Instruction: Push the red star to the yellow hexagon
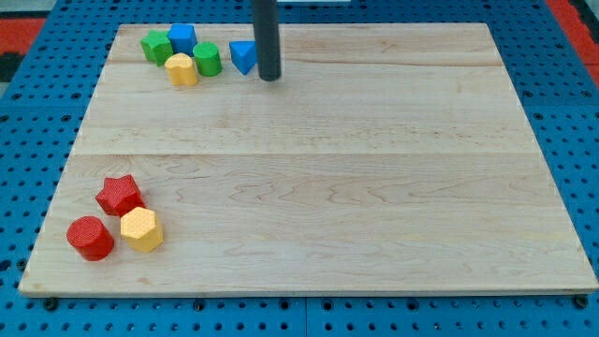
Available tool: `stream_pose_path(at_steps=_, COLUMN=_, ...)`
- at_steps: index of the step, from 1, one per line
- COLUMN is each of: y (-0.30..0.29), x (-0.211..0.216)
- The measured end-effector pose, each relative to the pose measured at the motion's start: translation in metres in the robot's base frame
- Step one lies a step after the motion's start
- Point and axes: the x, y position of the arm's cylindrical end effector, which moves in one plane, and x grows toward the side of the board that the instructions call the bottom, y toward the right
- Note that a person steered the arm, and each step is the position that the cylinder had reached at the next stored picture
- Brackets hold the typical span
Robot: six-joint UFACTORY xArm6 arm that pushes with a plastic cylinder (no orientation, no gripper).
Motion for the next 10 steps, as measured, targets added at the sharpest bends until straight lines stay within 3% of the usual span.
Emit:
stream_pose_path(at_steps=6, y=0.015, x=0.052)
stream_pose_path(at_steps=8, y=-0.106, x=0.06)
stream_pose_path(at_steps=10, y=-0.163, x=0.071)
